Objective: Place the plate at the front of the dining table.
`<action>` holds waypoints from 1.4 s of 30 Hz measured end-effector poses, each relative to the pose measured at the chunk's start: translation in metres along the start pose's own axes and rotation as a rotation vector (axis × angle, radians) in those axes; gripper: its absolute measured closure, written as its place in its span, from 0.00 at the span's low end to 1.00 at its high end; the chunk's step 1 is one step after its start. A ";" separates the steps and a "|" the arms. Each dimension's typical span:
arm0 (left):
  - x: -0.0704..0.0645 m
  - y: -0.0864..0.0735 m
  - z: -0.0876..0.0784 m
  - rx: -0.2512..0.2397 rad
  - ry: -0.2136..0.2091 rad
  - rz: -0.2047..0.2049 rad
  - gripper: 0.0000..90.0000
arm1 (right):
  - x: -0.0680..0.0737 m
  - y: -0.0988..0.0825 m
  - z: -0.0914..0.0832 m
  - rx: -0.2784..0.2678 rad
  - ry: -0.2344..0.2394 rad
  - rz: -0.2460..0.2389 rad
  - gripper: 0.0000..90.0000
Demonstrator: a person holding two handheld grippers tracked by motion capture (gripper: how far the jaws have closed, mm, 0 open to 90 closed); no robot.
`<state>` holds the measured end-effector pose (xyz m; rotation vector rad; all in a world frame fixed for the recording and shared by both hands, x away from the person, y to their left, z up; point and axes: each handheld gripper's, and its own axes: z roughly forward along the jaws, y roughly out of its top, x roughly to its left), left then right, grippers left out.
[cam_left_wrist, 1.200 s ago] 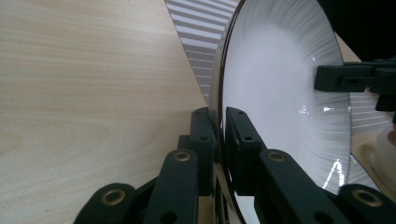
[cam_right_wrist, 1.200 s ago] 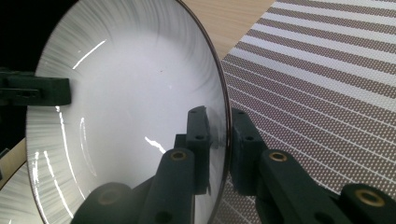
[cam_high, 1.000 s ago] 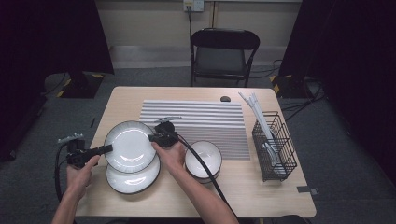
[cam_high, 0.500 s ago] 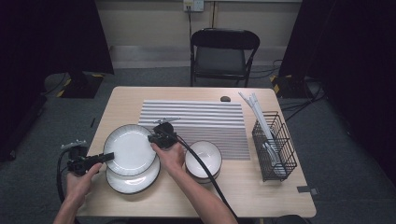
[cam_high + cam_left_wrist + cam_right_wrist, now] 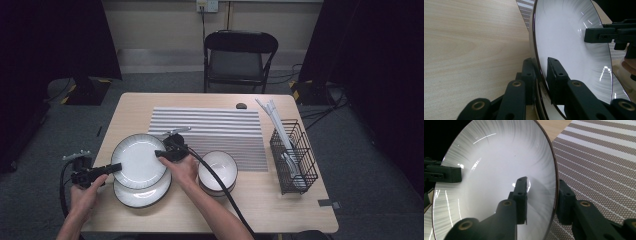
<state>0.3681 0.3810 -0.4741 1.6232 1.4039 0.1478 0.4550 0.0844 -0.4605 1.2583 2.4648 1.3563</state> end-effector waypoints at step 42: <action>-0.003 0.017 -0.010 -0.095 0.007 0.084 0.94 | -0.007 0.008 -0.018 -0.124 0.097 0.048 0.90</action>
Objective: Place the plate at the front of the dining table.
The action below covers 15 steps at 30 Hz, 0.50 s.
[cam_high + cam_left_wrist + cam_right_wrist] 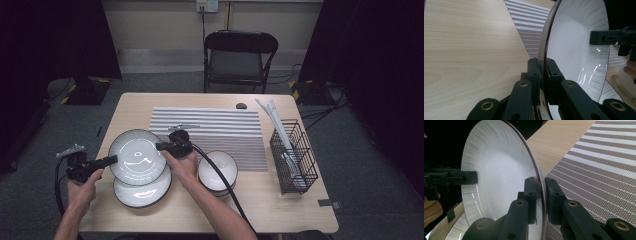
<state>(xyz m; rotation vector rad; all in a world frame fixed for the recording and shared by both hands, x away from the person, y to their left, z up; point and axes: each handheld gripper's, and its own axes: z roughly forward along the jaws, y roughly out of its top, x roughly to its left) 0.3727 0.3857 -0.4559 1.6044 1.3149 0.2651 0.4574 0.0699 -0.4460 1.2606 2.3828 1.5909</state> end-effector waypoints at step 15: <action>-0.005 0.008 0.000 -0.009 0.010 0.014 0.94 | 0.005 0.006 -0.007 0.018 -0.050 -0.008 0.92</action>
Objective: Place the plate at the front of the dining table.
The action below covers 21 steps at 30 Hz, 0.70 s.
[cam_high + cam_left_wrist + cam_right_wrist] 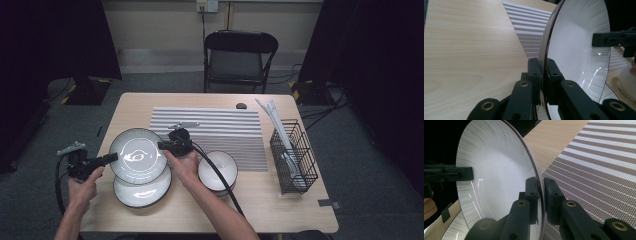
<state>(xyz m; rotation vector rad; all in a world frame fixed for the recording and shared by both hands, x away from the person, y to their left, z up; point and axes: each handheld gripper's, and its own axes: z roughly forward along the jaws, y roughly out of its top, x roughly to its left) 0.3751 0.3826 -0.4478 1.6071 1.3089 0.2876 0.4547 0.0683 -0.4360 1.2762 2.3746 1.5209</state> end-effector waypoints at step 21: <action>-0.003 0.021 -0.015 -0.051 0.005 0.016 0.93 | 0.020 0.021 -0.016 -0.041 0.003 -0.020 0.94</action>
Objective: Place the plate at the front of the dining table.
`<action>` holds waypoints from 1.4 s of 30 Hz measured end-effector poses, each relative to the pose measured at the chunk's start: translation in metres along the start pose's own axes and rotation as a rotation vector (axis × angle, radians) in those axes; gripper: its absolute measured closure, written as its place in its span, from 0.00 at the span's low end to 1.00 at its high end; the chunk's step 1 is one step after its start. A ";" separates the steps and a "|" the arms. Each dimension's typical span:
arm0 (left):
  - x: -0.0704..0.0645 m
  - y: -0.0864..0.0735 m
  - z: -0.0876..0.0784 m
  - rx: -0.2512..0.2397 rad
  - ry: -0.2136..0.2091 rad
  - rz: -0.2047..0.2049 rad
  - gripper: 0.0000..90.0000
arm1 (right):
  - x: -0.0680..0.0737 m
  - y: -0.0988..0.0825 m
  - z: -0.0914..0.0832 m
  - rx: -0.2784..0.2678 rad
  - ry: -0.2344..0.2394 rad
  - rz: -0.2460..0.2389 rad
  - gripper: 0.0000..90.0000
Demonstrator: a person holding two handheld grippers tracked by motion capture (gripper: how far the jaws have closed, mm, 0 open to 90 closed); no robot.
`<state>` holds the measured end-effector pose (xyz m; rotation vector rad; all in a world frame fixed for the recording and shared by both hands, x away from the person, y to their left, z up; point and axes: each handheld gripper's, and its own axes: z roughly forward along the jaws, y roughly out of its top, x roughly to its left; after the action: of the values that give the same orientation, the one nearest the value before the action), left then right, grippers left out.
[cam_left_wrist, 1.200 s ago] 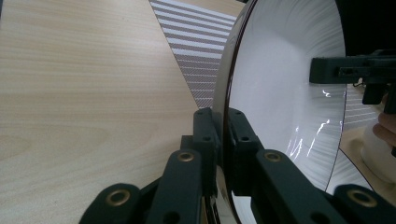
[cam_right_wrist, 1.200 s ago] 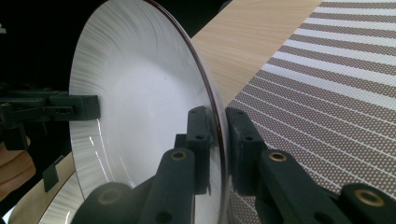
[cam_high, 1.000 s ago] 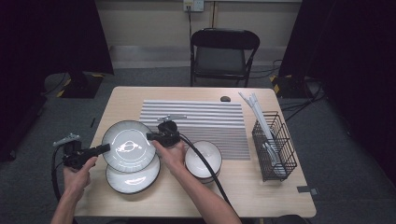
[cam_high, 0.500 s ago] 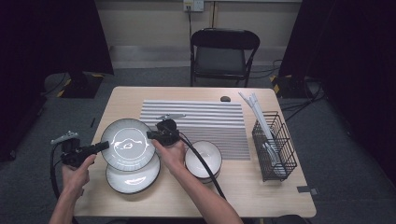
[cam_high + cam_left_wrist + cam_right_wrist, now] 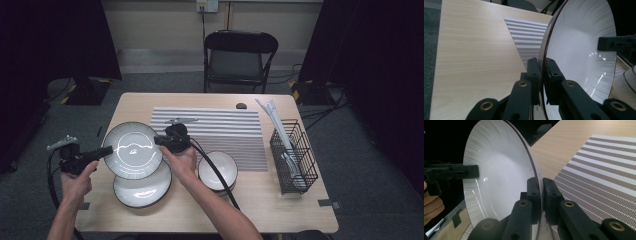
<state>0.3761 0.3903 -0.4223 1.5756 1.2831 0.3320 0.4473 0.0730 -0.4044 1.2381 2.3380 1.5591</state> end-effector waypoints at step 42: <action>-0.061 0.042 0.034 -0.053 -0.097 0.086 0.94 | -0.028 0.041 -0.075 -0.059 -0.052 -0.140 0.94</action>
<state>0.4007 0.3253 -0.3804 1.5852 1.1260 0.3372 0.4553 0.0053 -0.3448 1.0649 2.2748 1.5214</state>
